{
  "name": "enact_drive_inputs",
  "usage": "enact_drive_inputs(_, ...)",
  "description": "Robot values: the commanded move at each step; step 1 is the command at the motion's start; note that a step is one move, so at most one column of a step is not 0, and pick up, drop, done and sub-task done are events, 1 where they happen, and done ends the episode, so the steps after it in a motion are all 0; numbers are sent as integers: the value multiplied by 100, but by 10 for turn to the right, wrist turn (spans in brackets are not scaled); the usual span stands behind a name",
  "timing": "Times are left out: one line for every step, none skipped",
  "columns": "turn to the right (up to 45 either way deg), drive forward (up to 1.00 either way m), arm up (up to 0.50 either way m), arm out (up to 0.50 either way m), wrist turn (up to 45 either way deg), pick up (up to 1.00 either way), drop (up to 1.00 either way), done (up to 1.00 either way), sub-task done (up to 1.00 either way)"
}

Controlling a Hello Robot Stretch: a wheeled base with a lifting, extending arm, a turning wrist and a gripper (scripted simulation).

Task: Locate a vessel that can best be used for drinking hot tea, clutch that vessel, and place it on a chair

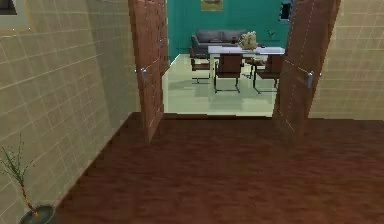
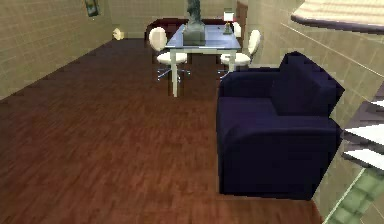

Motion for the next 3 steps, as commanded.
enact_drive_inputs(0, 25, 0, 0, 0, 0, 0, 0, 0)
enact_drive_inputs(-450, 0, 0, 0, 0, 0, 0, 0, 0)
enact_drive_inputs(-420, 0, 0, 0, 0, 0, 0, 0, 0)
